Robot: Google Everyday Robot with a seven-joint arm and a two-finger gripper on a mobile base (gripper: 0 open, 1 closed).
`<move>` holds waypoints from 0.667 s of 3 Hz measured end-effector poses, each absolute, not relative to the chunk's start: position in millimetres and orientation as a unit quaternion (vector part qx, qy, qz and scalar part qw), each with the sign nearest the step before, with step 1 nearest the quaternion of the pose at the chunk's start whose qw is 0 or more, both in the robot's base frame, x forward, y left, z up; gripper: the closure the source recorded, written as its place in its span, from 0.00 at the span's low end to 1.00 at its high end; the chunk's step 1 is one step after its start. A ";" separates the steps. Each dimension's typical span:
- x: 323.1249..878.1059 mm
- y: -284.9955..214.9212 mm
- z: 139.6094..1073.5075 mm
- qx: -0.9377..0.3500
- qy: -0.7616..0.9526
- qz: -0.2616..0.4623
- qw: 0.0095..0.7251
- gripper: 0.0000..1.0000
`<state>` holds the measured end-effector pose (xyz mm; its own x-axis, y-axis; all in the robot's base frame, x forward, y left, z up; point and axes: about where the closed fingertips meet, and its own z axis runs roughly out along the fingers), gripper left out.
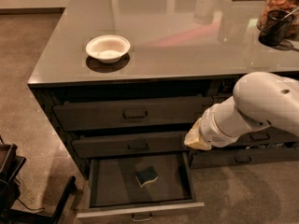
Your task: Pick sponge from bottom drawer and place on counter
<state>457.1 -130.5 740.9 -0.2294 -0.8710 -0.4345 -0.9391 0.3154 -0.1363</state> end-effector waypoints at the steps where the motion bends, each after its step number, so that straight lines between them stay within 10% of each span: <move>1: 457.1 -130.5 741.0 -0.580 0.780 0.077 0.221 1.00; 2: 459.8 -127.7 718.3 -0.586 0.773 0.067 0.235 1.00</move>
Offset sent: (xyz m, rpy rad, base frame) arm 0.0116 0.0091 -0.0909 -0.0023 -0.1529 0.0359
